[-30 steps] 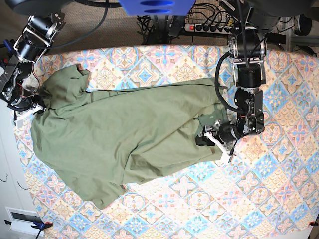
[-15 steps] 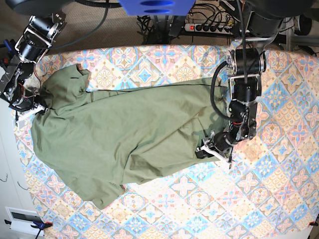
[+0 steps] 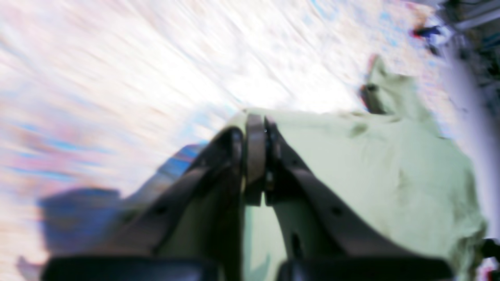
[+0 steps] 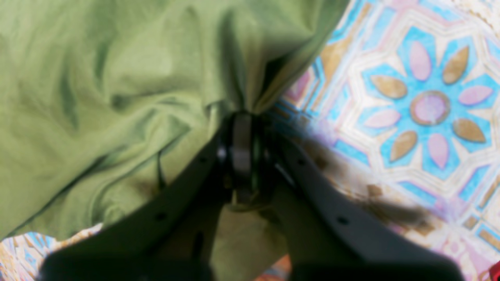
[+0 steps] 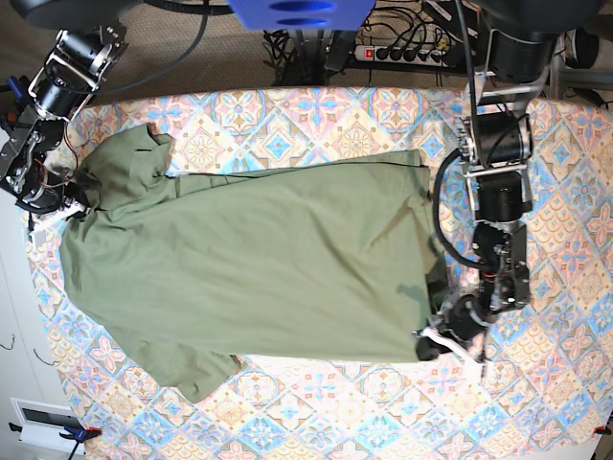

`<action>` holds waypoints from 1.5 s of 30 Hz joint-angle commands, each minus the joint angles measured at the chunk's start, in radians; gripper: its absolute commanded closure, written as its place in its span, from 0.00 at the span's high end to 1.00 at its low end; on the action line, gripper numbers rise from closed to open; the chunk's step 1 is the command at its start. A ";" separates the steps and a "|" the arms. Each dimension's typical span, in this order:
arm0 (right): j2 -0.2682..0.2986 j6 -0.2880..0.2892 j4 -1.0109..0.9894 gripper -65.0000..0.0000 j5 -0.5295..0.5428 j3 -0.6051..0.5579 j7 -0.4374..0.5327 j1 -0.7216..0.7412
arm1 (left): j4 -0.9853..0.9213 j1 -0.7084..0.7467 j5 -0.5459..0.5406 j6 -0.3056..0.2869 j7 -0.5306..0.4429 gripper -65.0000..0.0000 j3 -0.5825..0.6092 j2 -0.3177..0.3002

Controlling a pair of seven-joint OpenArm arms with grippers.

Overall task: Layout the t-shirt on the table in an organized manner, then fold the t-shirt properly
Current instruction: 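Grasp the shirt hem with the left gripper and pull it outward, then release the hem and move the left gripper to the shirt's side edge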

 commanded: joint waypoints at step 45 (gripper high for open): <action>0.013 0.005 0.018 0.03 0.014 -0.001 0.002 0.012 | 0.934 0.772 -0.163 0.154 0.380 0.51 -0.160 -0.177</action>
